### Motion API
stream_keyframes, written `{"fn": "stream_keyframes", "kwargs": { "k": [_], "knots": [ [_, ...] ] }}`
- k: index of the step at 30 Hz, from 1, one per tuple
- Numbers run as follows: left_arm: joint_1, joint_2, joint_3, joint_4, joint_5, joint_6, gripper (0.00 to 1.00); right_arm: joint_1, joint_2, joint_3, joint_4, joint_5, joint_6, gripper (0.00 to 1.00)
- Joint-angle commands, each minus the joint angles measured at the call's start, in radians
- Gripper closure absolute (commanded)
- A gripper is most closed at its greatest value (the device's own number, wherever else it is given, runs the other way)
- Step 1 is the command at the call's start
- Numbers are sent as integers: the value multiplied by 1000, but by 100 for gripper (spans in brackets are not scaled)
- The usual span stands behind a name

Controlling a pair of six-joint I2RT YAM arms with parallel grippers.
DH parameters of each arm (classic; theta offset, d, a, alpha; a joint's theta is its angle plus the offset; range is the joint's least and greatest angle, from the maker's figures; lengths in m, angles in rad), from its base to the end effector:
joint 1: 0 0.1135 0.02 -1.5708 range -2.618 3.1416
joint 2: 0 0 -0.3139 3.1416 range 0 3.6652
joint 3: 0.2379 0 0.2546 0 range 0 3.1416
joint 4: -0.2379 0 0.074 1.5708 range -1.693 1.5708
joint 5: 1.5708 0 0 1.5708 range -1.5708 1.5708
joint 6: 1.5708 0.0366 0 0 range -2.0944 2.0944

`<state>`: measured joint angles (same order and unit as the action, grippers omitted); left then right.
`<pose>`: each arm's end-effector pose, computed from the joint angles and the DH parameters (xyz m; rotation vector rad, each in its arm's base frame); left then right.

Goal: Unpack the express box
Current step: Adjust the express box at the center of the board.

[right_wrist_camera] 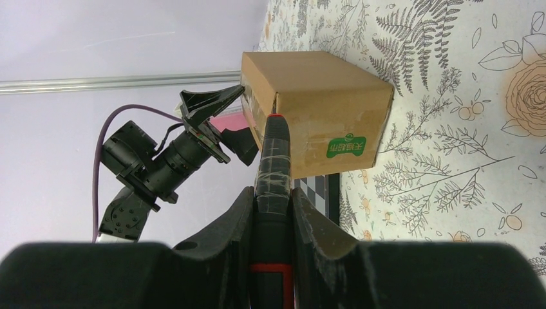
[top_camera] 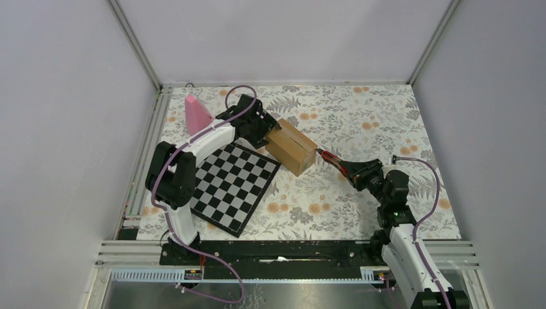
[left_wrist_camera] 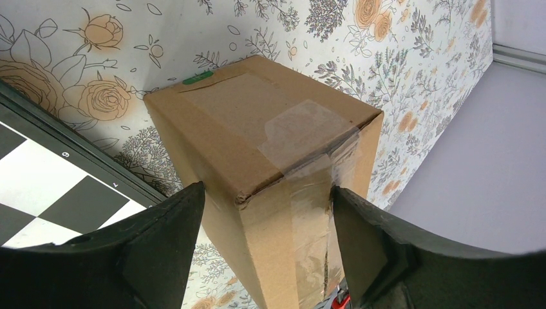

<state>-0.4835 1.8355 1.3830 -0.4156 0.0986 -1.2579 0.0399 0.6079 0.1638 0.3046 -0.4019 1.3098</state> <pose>0.3722 -0.1995 0.2780 -0.9530 2.4637 -0.8244 0.1175 0.0190 0.2257 0.8398 1.6964 1.3089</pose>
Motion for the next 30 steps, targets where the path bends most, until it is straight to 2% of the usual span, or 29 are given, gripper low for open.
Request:
{"fn": "stream_keyframes", "kwargs": {
  "k": [1, 30],
  "knots": [
    [-3, -39, 2, 18, 18, -6, 26, -2, -2, -2, 81, 10, 21, 100],
    [-4, -32, -1, 23, 25, -11, 26, -2, 69, -26, 188, -35, 52, 100]
  ]
}}
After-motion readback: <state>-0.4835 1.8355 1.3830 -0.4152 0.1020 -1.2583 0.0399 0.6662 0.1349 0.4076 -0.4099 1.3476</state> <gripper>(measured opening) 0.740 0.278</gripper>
